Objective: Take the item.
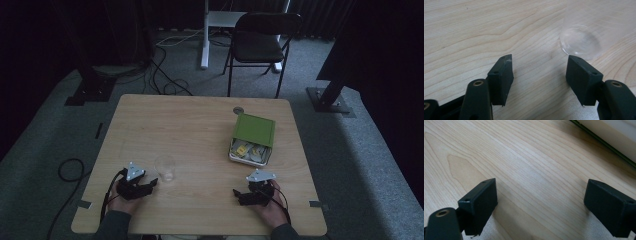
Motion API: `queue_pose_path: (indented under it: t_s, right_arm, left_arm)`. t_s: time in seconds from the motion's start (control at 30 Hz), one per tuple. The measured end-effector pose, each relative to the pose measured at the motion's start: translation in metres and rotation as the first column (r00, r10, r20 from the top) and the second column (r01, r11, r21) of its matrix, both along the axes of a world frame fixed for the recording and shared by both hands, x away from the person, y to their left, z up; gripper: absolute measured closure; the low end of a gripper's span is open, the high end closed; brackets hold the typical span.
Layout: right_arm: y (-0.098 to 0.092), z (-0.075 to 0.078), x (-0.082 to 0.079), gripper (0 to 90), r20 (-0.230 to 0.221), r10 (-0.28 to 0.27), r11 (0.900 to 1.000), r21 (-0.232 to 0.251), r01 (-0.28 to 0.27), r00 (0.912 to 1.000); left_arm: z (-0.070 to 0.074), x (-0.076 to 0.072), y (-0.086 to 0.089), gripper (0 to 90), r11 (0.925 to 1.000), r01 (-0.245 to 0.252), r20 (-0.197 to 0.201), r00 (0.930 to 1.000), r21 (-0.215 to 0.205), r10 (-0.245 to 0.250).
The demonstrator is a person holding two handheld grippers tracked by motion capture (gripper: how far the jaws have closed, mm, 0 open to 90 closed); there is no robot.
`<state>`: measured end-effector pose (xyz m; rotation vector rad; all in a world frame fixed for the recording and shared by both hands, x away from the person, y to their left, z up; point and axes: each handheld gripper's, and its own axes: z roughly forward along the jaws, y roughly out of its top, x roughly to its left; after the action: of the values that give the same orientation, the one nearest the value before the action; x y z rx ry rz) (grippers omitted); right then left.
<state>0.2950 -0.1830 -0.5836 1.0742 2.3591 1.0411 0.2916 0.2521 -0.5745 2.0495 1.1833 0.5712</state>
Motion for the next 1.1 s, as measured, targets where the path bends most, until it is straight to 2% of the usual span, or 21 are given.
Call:
queue_pose_path:
  t_s: [0.27,0.43,0.77,1.03,1.1]
  right_arm:
    - [-0.0004,-0.0001,-0.0009,11.1,0.000,-0.003,1.000,-0.001,0.003,1.0000]
    - [-0.0004,0.0001,-0.0034,15.6,0.008,-0.007,1.000,0.007,0.007,0.9999]
    - [-0.0003,0.0001,-0.0032,15.4,0.008,-0.006,1.000,0.007,0.006,1.0000]
    - [0.0004,0.0021,-0.0025,17.3,-0.004,0.001,1.000,-0.005,-0.001,1.0000]
    - [0.0007,0.0033,-0.0034,20.2,-0.012,-0.004,1.000,-0.004,0.004,0.9999]
  left_arm:
    - [-0.0001,-0.0002,-0.0002,39.2,1.0000,-0.002,0.001,1.0000,0.001,0.002]
    - [-0.0001,-0.0002,-0.0004,39.1,1.0000,-0.003,0.001,1.0000,0.001,0.003]
    - [-0.0001,-0.0003,-0.0007,38.9,1.0000,-0.005,0.001,1.0000,0.001,0.005]
    - [-0.0002,-0.0003,-0.0010,38.6,1.0000,-0.005,0.001,1.0000,0.000,0.005]
    - [-0.0001,-0.0003,-0.0010,38.6,1.0000,-0.006,0.001,1.0000,0.001,0.006]
